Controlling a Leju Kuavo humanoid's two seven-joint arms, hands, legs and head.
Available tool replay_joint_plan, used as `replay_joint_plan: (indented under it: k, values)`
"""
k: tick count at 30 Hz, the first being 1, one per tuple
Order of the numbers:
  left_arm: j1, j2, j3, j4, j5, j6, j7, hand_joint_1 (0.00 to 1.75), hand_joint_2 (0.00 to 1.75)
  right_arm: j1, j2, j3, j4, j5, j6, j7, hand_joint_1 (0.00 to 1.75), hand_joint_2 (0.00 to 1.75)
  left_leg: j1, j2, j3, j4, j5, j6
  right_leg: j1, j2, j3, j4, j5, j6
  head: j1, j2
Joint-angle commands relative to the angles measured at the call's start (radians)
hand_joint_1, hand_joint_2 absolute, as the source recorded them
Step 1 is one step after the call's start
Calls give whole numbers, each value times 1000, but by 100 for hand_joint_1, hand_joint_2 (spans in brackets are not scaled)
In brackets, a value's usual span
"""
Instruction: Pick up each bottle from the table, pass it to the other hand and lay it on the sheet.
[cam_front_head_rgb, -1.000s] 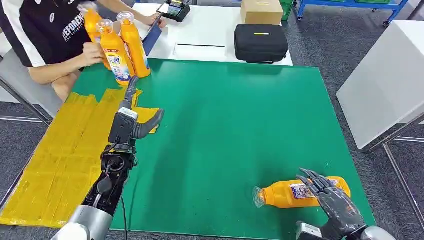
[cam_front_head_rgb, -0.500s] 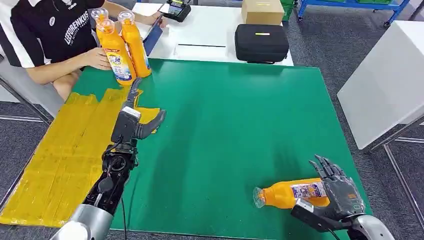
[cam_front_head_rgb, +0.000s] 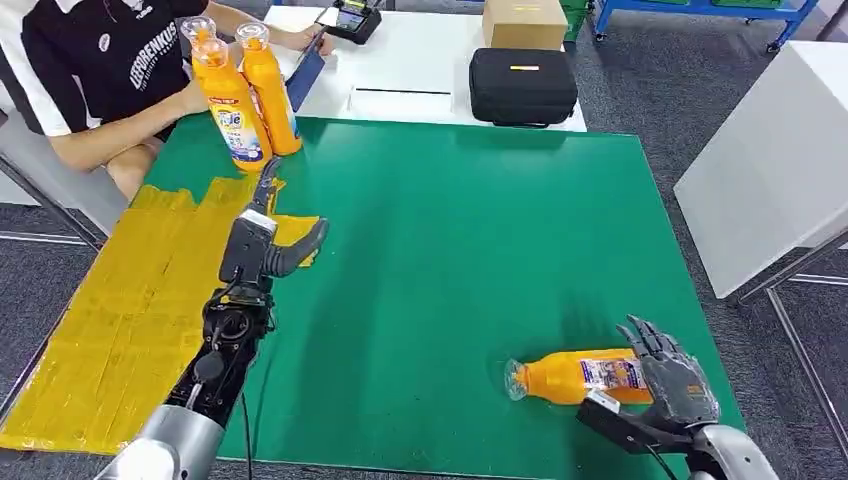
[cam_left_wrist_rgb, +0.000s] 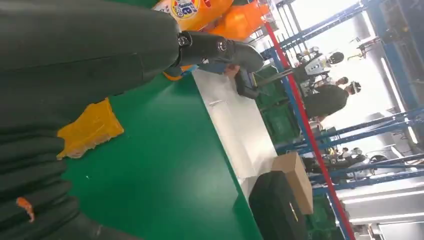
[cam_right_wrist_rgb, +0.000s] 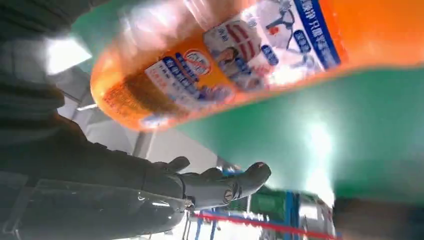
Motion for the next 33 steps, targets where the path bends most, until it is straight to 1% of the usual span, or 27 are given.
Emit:
replay_joint_plan:
  k: [1, 2, 3, 4, 5, 7, 8, 10, 11, 12, 13, 15, 16, 18, 19, 20, 21, 22, 23, 24, 25, 27, 29, 30, 31, 32, 33]
  values:
    - [-56, 19, 11, 85, 6, -7, 9, 0, 175, -16, 5, 20, 84, 4, 31, 13, 0, 175, 1, 3, 7, 0, -3, -3, 2, 1, 7, -1, -3, -3, 0, 0]
    - [-56, 19, 11, 85, 6, -7, 9, 0, 175, -16, 5, 20, 84, 4, 31, 13, 0, 175, 1, 2, 7, 0, -3, -3, 2, 0, 7, -1, -2, -3, 0, 0]
    - [-55, 19, 9, 86, 7, -5, 9, 0, 175, -15, 6, 20, 80, 4, 39, 14, 0, 175, 1, 1, 3, -1, -1, -2, 1, 0, 3, -1, -1, -2, 0, 0]
    - [-55, 18, 10, 90, 11, -6, 13, 0, 175, -12, 0, 17, 85, 7, 58, 22, 0, 175, 1, 2, 4, -1, -2, -2, 1, 0, 4, -1, -1, -2, 0, 0]
    - [-54, 17, 11, 92, 13, -4, 15, 0, 175, -13, -5, 14, 90, 6, 65, 24, 0, 175, 1, 2, 7, -1, -3, -3, 2, 0, 7, -1, -3, -3, 0, 0]
    - [-49, 13, 13, 92, 17, -2, 18, 0, 175, -13, -13, 7, 102, 5, 79, 26, 0, 175, 1, 1, 4, -1, -2, -2, 1, 0, 4, -1, -1, -2, 0, 0]
    - [-49, 13, 13, 92, 17, -2, 18, 0, 175, -13, -13, 7, 102, 5, 79, 26, 0, 175, 1, 2, 8, 0, -4, -3, 2, 0, 8, -1, -3, -3, 0, 0]
    - [-49, 13, 13, 92, 17, -2, 18, 0, 175, -13, -13, 7, 102, 5, 79, 26, 0, 175, 1, 1, 4, -1, -2, -2, 1, 0, 4, -1, -1, -2, 0, 0]
    - [-49, 13, 13, 92, 17, -2, 18, 0, 175, -13, -13, 7, 102, 5, 79, 26, 0, 175, 1, 2, 6, 0, -3, -3, 2, 0, 6, -1, -2, -3, 0, 0]
    - [-49, 13, 13, 92, 17, -2, 18, 0, 175, -13, -13, 7, 102, 5, 79, 26, 0, 175, 1, 2, 5, 0, -2, -2, 2, 0, 5, -1, -2, -2, 0, 0]
    - [-49, 13, 13, 92, 17, -2, 18, 0, 175, -13, -13, 7, 102, 5, 79, 26, 0, 175, 1, 2, 8, 0, -4, -3, 2, 0, 8, -1, -3, -3, 0, 0]
    - [-47, 11, 16, 85, 20, 0, 22, 0, 175, -12, -15, 5, 105, 1, 91, 28, 0, 175, 1, 1, 5, 0, -2, -2, 2, 0, 5, -1, -1, -2, 0, 0]
    - [-46, 11, 17, 80, 21, 0, 27, 0, 175, -9, -17, 2, 105, 0, 96, 30, 0, 175, 1, 2, 8, 0, -4, -3, 2, 0, 8, -1, -3, -3, 0, 0]
    - [-40, 12, 22, 71, 25, -1, 36, 0, 175, -5, -13, -6, 105, 0, 114, 39, 0, 175, 1, 1, 4, 0, -2, -2, 2, 0, 4, -1, -1, -2, 0, 0]
    - [-38, 13, 24, 69, 25, 1, 37, 0, 175, -1, -12, -10, 108, -1, 123, 43, 0, 175, 1, 2, 8, 0, -4, -3, 2, -1, 8, -1, -3, -3, 0, 0]
    - [-34, 15, 27, 66, 27, 1, 39, 0, 175, 3, -11, -10, 108, 1, 129, 46, 9, 175, 1, 1, 7, -1, -3, -3, 2, 0, 7, -1, -2, -3, 0, 0]
    - [-31, 17, 29, 62, 29, 1, 40, 0, 175, 2, -10, -11, 111, 2, 134, 48, 40, 175, 1, 1, 4, -1, -1, -2, 1, 0, 4, -1, -1, -2, 0, 0]
    - [-28, 19, 33, 60, 32, 2, 42, 0, 175, -7, -8, -9, 123, 10, 138, 59, 141, 175, 1, 1, 3, -1, -1, -2, 1, 0, 4, -1, -1, -2, 0, 0]
    - [-26, 20, 36, 58, 34, 3, 44, 0, 175, -15, -5, -7, 134, 12, 140, 60, 150, 175, 1, 1, 6, -1, -3, -3, 2, 0, 6, -2, -2, -3, 0, 0]
    - [-24, 21, 38, 58, 35, 1, 45, 0, 175, -23, -4, -3, 148, 14, 144, 62, 159, 175, 1, 2, 5, -1, -2, -2, 1, 0, 5, -2, -1, -2, 0, 0]
    - [-21, 21, 40, 56, 36, 0, 46, 0, 175, -26, -5, -1, 157, 17, 148, 64, 159, 175, 2, 3, 9, -1, -4, -3, 2, 1, 8, -2, -3, -3, 0, 0]
    - [-11, 22, 51, 50, 43, 1, 48, 0, 175, -22, -9, 5, 175, 25, 158, 69, 166, 175, 2, 2, 6, -1, -3, -3, 2, 1, 7, -2, -1, -3, 0, 0]
    - [-9, 24, 54, 48, 45, 2, 48, 0, 175, -20, -10, 6, 179, 26, 161, 69, 162, 175, 1, 1, 5, -1, -2, -2, 2, 0, 5, -2, -1, -2, 0, 0]
    - [-8, 25, 54, 49, 45, 2, 48, 0, 175, -18, -10, 6, 180, 26, 161, 69, 162, 175, 2, 2, 9, -1, -4, -3, 2, 0, 9, -2, -3, -3, -1, 0]
    - [-6, 25, 62, 45, 49, 4, 48, 0, 175, -22, -13, 11, 187, 27, 163, 67, 148, 175, 2, 1, 7, -1, -2, -2, 2, 0, 7, -2, -2, -2, 0, 0]
    - [-6, 28, 63, 45, 50, 4, 48, 0, 175, -26, -11, 14, 190, 27, 165, 67, 58, 175, 2, 1, 5, -1, -2, -2, 2, -1, 5, -2, -1, -2, 0, 0]
    - [-5, 30, 66, 46, 52, 4, 48, 0, 175, -31, -13, 21, 197, 29, 166, 65, 138, 175, 2, 2, 10, -1, -4, -3, 2, -1, 10, -2, -3, -3, 0, 0]
